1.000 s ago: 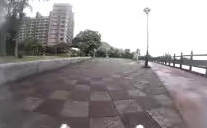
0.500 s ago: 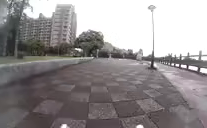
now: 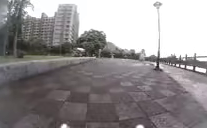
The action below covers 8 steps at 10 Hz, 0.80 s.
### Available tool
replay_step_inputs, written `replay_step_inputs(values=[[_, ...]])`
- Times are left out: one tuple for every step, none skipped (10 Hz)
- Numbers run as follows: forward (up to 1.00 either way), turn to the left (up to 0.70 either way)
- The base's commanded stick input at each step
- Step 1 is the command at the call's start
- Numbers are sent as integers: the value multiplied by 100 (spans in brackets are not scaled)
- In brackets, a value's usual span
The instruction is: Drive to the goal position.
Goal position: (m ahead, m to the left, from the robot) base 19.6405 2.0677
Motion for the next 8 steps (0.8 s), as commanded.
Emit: replay_step_inputs(values=[[85, 1], [85, 1], [85, 1], [85, 1], [85, 1], [85, 1], [85, 1], [85, 1]])
